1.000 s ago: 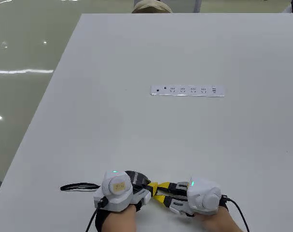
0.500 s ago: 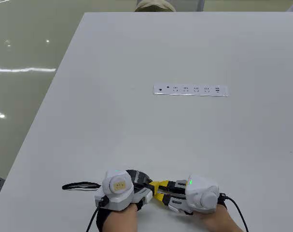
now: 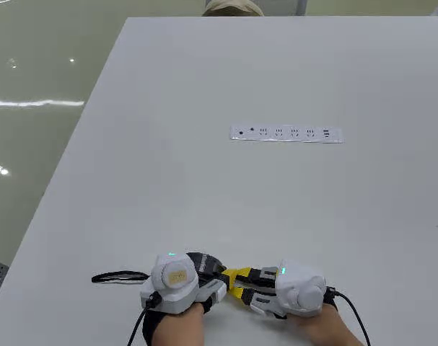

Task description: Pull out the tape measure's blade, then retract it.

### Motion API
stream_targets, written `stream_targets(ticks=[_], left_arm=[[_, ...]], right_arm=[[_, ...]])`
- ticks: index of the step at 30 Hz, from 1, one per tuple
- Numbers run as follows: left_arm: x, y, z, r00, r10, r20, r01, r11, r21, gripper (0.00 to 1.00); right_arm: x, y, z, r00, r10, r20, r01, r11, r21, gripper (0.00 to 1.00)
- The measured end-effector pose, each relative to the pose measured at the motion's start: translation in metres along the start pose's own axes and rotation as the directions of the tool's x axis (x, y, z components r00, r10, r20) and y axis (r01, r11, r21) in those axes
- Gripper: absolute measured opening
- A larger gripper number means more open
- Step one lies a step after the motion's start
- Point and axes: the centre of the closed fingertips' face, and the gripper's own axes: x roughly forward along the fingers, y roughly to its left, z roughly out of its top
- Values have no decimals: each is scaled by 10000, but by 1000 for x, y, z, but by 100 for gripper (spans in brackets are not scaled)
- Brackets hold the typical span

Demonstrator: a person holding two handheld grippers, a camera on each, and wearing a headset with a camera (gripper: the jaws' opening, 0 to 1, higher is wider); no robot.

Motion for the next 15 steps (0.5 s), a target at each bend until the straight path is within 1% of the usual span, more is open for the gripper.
stream_targets(ticks=[15], left_arm=[[0, -1, 0, 10000, -34, 26, 33, 10000, 92, 73]], right_arm=[[-1, 1, 1, 10000, 26, -47, -26, 10000, 22, 16]])
